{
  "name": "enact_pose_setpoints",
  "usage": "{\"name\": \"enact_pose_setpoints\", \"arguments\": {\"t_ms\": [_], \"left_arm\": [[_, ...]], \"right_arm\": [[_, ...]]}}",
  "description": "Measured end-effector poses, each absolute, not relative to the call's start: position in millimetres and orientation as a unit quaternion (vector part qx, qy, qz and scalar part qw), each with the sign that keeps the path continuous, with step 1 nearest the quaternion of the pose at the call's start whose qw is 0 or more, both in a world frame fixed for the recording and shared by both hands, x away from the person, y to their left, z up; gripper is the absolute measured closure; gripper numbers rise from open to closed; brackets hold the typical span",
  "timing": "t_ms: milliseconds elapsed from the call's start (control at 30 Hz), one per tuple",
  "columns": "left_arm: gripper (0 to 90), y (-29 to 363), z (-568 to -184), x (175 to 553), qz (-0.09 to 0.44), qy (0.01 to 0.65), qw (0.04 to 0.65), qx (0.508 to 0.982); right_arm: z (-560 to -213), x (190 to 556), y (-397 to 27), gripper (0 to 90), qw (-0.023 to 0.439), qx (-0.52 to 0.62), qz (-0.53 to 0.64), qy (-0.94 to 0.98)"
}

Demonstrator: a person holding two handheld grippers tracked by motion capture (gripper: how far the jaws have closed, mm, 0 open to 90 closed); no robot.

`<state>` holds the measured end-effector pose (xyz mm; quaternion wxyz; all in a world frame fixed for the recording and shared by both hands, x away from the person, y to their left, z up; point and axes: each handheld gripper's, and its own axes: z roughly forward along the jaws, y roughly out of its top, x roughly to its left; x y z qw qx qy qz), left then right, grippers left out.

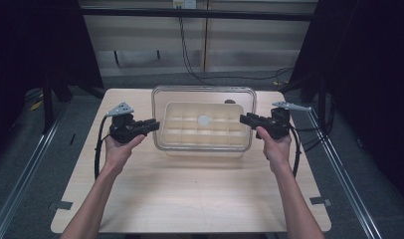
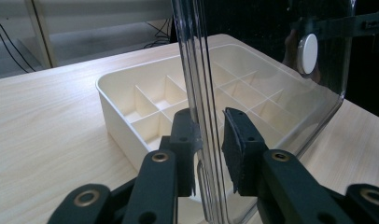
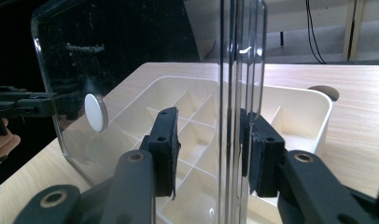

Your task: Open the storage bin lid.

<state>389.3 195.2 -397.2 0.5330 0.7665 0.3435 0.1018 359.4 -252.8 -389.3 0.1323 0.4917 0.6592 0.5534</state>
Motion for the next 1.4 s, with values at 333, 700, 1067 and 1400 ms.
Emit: {"name": "enact_pose_setpoints", "arguments": {"t_ms": [333, 700, 1067, 1400], "left_arm": [[74.6, 198, -398, 386, 0.107, 0.348, 0.531, 0.765], [74.6, 200, -396, 373, 0.107, 0.34, 0.525, 0.773], [74.6, 201, -390, 364, 0.106, 0.336, 0.53, 0.772], [74.7, 199, -384, 360, 0.112, 0.321, 0.517, 0.786]], "right_arm": [[-390, 354, -249, 60.6, 0.137, 0.486, 0.558, 0.658], [-386, 338, -249, 61.8, 0.137, 0.483, 0.559, 0.66], [-380, 328, -248, 62.2, 0.138, 0.479, 0.562, 0.66], [-380, 320, -249, 61.1, 0.141, 0.486, 0.554, 0.661]]}}
